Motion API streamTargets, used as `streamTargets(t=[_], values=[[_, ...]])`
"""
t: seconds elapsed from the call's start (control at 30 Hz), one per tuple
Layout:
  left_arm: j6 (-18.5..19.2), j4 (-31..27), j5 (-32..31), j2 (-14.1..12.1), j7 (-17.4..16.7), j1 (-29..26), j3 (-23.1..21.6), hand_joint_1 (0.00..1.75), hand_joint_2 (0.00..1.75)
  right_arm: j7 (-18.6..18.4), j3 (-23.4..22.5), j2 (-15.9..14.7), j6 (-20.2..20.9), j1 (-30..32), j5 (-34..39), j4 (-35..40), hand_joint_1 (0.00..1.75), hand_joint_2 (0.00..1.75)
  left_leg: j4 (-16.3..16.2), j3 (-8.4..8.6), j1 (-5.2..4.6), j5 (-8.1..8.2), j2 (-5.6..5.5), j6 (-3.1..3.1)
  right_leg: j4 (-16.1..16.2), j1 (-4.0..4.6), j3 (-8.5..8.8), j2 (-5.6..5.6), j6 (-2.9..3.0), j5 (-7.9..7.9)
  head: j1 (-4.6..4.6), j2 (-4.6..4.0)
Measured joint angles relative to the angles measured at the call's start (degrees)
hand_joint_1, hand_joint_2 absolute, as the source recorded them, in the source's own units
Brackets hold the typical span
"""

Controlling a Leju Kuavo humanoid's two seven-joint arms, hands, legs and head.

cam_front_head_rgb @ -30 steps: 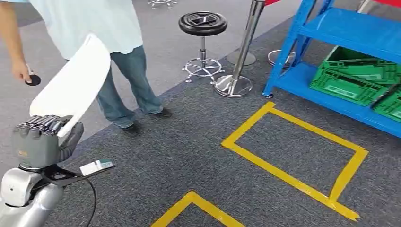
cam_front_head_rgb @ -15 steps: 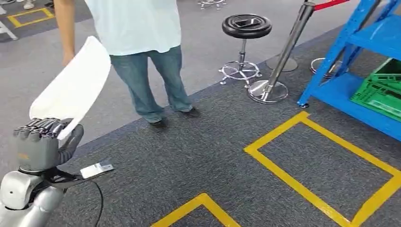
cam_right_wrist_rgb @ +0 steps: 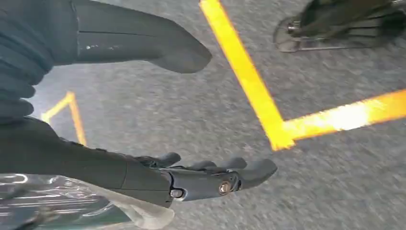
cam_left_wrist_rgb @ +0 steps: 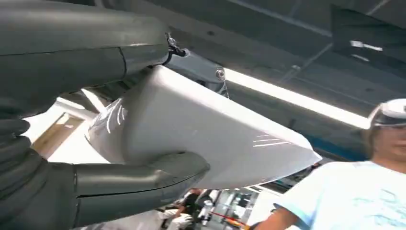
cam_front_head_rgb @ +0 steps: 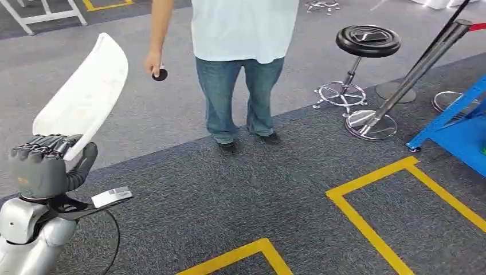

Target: Take the parts from the cabinet and place them on the table.

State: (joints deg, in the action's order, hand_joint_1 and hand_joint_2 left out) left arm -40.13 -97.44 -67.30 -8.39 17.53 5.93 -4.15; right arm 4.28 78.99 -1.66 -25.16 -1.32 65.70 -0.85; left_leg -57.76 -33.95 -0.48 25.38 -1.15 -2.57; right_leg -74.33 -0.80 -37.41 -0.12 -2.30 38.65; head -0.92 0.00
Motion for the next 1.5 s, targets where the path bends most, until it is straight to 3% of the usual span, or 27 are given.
streamTargets(t=[0.03, 0.07, 0.13, 0.17, 0.2, 0.33, 0.37, 0.4, 0.43, 0.53, 0.6, 0.67, 0.7, 0.73, 0.83, 0.87, 0.9, 0.93, 1.03, 1.07, 1.13, 1.17, 1.2, 1.23, 1.37, 1.43, 1.5], values=[[0.0, 0.4, -0.5, 0.7, 0.2, 0.1, 0.0, 1.75, 1.75, -0.3, 0.0, 0.0, 0.2, 0.1, -0.1, 0.0, 0.0, 1.75, -0.1, 0.03, -0.01, 0.01, -0.94, -0.01, -1.5, 0.0, -1.4, 0.06, -0.05, -0.41, 0.13, 0.0], [0.0, 0.8, -1.2, 1.5, 0.2, 0.3, -0.1, 1.75, 1.75, -0.3, 0.1, -0.2, 0.2, 0.3, -0.2, 0.0, 0.0, 1.75, -0.1, 0.11, -0.01, 0.04, -1.96, -0.02, -0.1, 0.0, -1.47, 0.1, -0.03, -2.51, 0.04, 0.0], [0.0, 1.5, -2.6, 3.0, -0.6, 0.9, -0.9, 1.75, 1.75, -0.2, 0.2, -1.0, 0.7, 0.3, -0.3, 0.0, 0.0, 1.75, -0.4, 0.34, 0.1, 0.25, -3.79, 0.23, 8.9, -0.13, 1.61, 0.96, 0.09, -8.73, 0.07, 0.0], [0.0, 1.6, -2.9, 3.5, -1.2, 1.3, -1.3, 1.75, 1.75, -0.1, 0.2, -1.3, 0.9, 0.2, -0.3, 0.0, 0.0, 1.75, -0.6, 0.28, 0.23, 0.48, -4.42, 0.51, 13.4, -0.36, 3.28, 3.36, 0.05, -11.16, 0.13, 0.0], [0.0, 1.8, -3.0, 4.0, -1.5, 1.7, -1.5, 1.75, 1.75, 0.0, 0.2, -1.4, 1.0, 0.2, -0.4, 0.0, 0.0, 1.75, -1.1, -0.15, -0.03, 0.72, -5.08, 0.9, 14.9, -0.66, 3.92, 6.62, 0.11, -10.34, 0.07, 0.0], [0.0, 2.1, -1.7, 4.2, -1.5, 2.0, -1.8, 1.75, 1.75, 0.0, 0.5, -1.5, 0.9, -0.1, -0.9, 0.0, 0.0, 1.75, -1.0, -1.09, 0.67, 0.18, -7.7, 2.21, 15.8, -0.34, 4.88, 4.21, 1.05, -10.34, 0.07, 0.0], [0.0, 2.1, -1.2, 4.0, -1.0, 1.8, -1.7, 1.75, 1.75, 0.0, 0.5, -1.4, 0.7, -0.1, -1.1, 0.0, 0.0, 1.75, -1.4, -1.08, 0.63, 0.5, -6.57, 2.29, 16.2, -0.65, 5.17, 3.22, 1.4, -10.49, 0.0, 0.0], [0.0, 2.1, -0.7, 3.9, -0.6, 1.9, -1.5, 1.75, 1.75, 0.0, 0.6, -1.5, 0.6, -0.3, -1.3, 0.0, 0.0, 1.75, -2.9, -1.61, 0.19, 1.42, -2.83, 2.6, 16.3, -0.47, 5.53, 2.56, 1.6, -10.41, -0.36, 0.0], [0.0, 2.1, -0.4, 3.7, -0.2, 1.9, -1.2, 1.75, 1.75, 0.0, 0.8, -1.4, 0.6, -0.4, -1.4, 0.0, 0.0, 1.75, -6.4, -3.3, 0.32, 3.38, -0.66, 2.98, 16.4, -0.34, 5.74, 1.66, 2.0, -10.19, -0.48, 0.0], [0.0, 2.1, 0.5, 3.7, 1.4, 0.7, -0.3, 1.75, 1.75, -0.7, 1.2, -1.1, 0.4, -0.4, -2.0, 0.0, 0.0, 1.75, -17.5, -9.04, 0.65, 7.34, 0.39, 3.51, 16.3, 0.01, 6.13, -1.27, 2.38, -9.67, -0.5, 0.0], [0.0, 2.1, 1.0, 3.7, 2.4, -0.4, 0.8, 1.75, 1.75, -1.1, 1.6, -0.7, 0.3, -0.5, -2.3, 0.0, 0.0, 1.75, -14.4, -7.69, 0.71, 4.35, 0.6, 3.42, 16.3, 0.12, 6.54, -2.88, 2.36, -9.27, -0.5, 0.0], [0.0, 2.1, 1.4, 3.6, 3.2, -0.8, 1.9, 1.75, 1.75, -1.1, 1.9, -0.3, 0.2, -0.7, -2.5, 0.0, 0.0, 1.75, -4.1, -2.41, 0.43, -0.8, 2.68, 2.72, 16.4, 0.26, 7.32, -4.47, 2.2, -8.74, -0.5, 0.0], [0.0, 2.1, 1.4, 3.6, 3.5, -0.8, 2.1, 1.75, 1.75, -1.2, 2.0, -0.2, 0.1, -0.8, -2.6, 0.0, 0.0, 1.75, -1.8, -1.06, -0.31, 0.01, 5.62, 2.35, 16.4, 0.37, 7.56, -5.08, 2.01, -8.51, -0.41, 0.0], [0.0, 2.1, 1.4, 3.7, 3.6, -0.7, 2.3, 1.75, 1.75, -1.2, 2.1, 0.0, 0.0, -0.9, -2.6, 0.0, 0.0, 1.75, -1.1, -1.06, -0.71, 0.01, 5.46, 1.76, 16.3, 0.72, 7.53, -5.76, 1.61, -8.19, -0.57, 0.0], [0.0, 2.0, 1.4, 3.6, 3.7, -1.2, 3.3, 1.75, 1.75, -1.2, 2.5, 0.4, 0.0, -1.3, -2.7, 0.0, 0.0, 1.75, -0.8, -1.2, -0.93, -0.02, 3.24, 0.91, 16.9, 0.64, 8.28, -7.83, 0.91, -7.88, -0.52, 0.0], [0.0, 1.9, 1.3, 3.6, 3.7, -1.3, 3.4, 1.75, 1.75, -1.3, 2.6, 0.4, 0.0, -1.5, -2.7, 0.0, 0.0, 1.75, 0.0, -0.51, -0.14, -0.45, 2.66, 0.52, 16.6, 0.44, 7.77, -6.91, 0.46, -7.34, -0.5, 0.0], [-0.1, 1.8, 1.1, 3.8, 3.7, -1.2, 3.4, 1.75, 1.75, -1.2, 2.6, 0.4, 0.0, -1.6, -2.7, 0.0, 0.0, 1.75, 0.3, -0.28, -0.11, -0.48, 2.23, 0.33, 15.2, 0.35, 7.45, -3.33, 0.36, -6.5, -0.13, 0.0], [-0.1, 1.8, 0.8, 3.8, 3.7, -0.9, 3.4, 1.75, 1.75, -1.3, 2.7, 0.4, 0.0, -1.6, -2.7, 0.0, 0.0, 1.75, 0.3, -0.28, -0.02, -0.5, 1.63, 0.06, 11.5, 0.3, 5.67, -1.26, 0.36, -4.59, 0.02, 0.0], [0.0, 1.8, 0.2, 4.1, 3.7, -1.2, 3.4, 1.75, 1.75, -1.7, 2.9, 0.5, 0.1, -1.3, -2.8, 0.0, 0.0, 1.75, 0.2, -0.26, -0.01, -0.33, -0.58, -0.24, -1.2, 0.19, -1.65, 0.02, 0.02, -0.4, 0.13, 0.0], [0.0, 1.8, 0.1, 4.2, 3.6, -1.3, 3.4, 1.75, 1.75, -1.9, 2.9, 0.5, 0.1, -1.2, -2.8, 0.0, 0.0, 1.75, 0.2, -0.2, 0.01, -0.31, -1.41, -0.22, -1.3, 0.16, -2.38, 0.02, -0.05, -1.46, 0.13, 0.0], [0.0, 1.8, -0.1, 4.3, 3.6, -1.3, 3.4, 1.75, 1.75, -1.9, 2.9, 0.5, 0.1, -1.1, -2.8, 0.0, 0.0, 1.75, 0.1, 0.02, 0.2, -0.17, -3.21, 0.01, 5.4, 0.02, -0.19, 0.34, -0.1, -6.8, 0.13, 0.0], [0.0, 1.8, -0.1, 4.4, 3.6, -1.2, 3.4, 1.75, 1.75, -1.9, 2.9, 0.5, 0.2, -1.2, -2.8, 0.0, 0.0, 1.75, -0.2, 0.12, 0.35, 0.06, -4.01, 0.35, 11.0, -0.18, 2.17, 1.59, -0.15, -9.89, 0.13, 0.0], [0.0, 1.8, -0.1, 4.4, 3.6, -1.2, 3.4, 1.75, 1.75, -1.9, 3.0, 0.5, 0.2, -1.2, -2.8, 0.0, 0.0, 1.75, -0.6, -0.04, 0.48, 0.35, -4.63, 0.8, 14.7, -0.61, 3.72, 4.6, -0.29, -10.75, 0.16, 0.0], [0.0, 1.8, -0.1, 4.4, 3.5, -1.1, 3.4, 1.75, 1.75, -1.9, 2.9, 0.5, 0.2, -1.2, -2.8, 0.0, 0.0, 1.75, -1.1, -0.39, 0.16, 0.58, -5.11, 1.12, 15.5, -0.7, 4.25, 6.04, -0.3, -9.95, 0.24, 0.0], [0.0, 1.8, -0.2, 4.3, 3.2, -1.1, 3.3, 1.75, 1.75, -2.0, 3.1, 0.5, 0.4, -1.4, -2.9, 0.0, 0.0, 1.75, -1.0, -1.1, 0.76, 0.08, -8.01, 2.33, 15.9, -0.49, 5.08, 3.13, 1.09, -10.14, 0.22, 0.0], [0.0, 1.8, -0.1, 4.2, 2.6, -0.7, 3.2, 1.75, 1.75, -2.0, 3.3, 0.6, 0.6, -1.5, -3.0, 0.0, 0.0, 1.75, -5.1, -2.85, 0.37, 2.73, -1.57, 2.85, 16.2, -0.41, 5.6, 1.38, 2.0, -10.09, -0.55, 0.0], [0.0, 1.8, 0.0, 4.2, 2.4, -0.6, 3.2, 1.75, 1.75, -2.1, 3.3, 0.6, 0.8, -1.2, -3.0, 0.0, 0.0, 1.75, -14.7, -7.51, 0.6, 6.86, 0.35, 3.24, 16.2, -0.08, 5.78, -0.46, 2.36, -9.82, -0.52, 0.0]])
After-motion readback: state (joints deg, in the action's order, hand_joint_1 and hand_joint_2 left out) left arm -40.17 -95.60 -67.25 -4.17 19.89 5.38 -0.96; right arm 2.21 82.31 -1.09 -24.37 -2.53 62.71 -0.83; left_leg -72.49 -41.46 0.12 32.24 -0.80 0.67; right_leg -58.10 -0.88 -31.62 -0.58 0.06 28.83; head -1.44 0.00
